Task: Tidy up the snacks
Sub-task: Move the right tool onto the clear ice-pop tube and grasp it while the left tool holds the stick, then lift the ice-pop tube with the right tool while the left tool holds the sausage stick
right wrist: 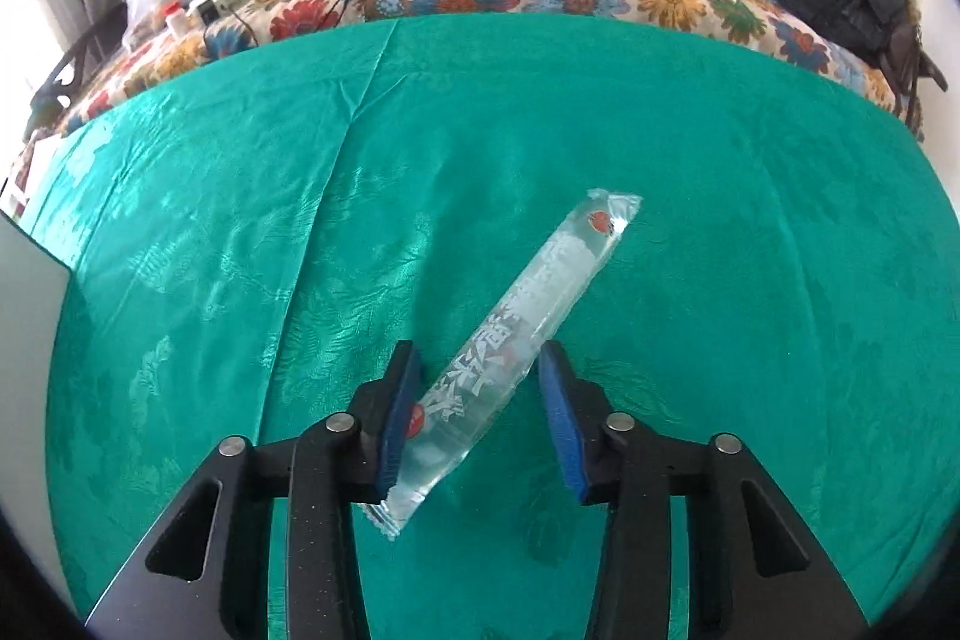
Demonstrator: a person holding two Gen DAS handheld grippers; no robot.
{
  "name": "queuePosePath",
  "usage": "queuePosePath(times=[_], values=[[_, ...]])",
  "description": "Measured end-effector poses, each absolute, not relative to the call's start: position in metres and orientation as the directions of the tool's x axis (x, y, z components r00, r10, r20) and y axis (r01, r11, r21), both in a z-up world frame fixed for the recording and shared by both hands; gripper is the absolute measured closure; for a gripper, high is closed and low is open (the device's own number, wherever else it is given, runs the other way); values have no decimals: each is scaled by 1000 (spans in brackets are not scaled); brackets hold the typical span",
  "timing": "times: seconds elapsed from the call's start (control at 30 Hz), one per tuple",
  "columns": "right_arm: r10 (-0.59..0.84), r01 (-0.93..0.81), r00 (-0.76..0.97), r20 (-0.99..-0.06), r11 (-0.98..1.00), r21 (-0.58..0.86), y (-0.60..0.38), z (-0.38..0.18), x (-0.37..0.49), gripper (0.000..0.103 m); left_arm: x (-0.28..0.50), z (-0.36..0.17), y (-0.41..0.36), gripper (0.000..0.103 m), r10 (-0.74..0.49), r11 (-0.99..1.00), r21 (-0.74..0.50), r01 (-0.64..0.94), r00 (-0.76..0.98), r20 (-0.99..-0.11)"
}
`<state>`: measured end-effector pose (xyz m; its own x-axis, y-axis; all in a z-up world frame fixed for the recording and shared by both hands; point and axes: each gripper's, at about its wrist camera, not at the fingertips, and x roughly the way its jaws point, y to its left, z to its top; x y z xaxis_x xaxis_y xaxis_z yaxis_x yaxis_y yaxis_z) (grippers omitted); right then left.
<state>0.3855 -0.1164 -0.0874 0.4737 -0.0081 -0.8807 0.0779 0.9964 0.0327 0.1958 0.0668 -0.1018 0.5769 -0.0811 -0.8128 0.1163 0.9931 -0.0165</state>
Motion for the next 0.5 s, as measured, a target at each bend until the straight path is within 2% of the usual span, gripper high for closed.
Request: queuePosePath(times=[0.07, 0.2, 0.33, 0.5], values=[[46, 39, 463, -885, 997, 72, -127, -86, 369, 84, 196, -102, 67, 0, -81, 993, -16, 116, 577, -813], [115, -68, 447, -887, 993, 95, -146, -78, 308, 84, 196, -102, 66, 0, -80, 993, -15, 116, 577, -813], [171, -134, 460, -872, 983, 122, -167, -68, 210, 84, 196, -103, 66, 0, -79, 993, -15, 116, 577, -813], [122, -123, 531, -838, 990, 66, -181, -82, 108, 84, 196, -103, 66, 0, -79, 993, -15, 116, 577, -813]])
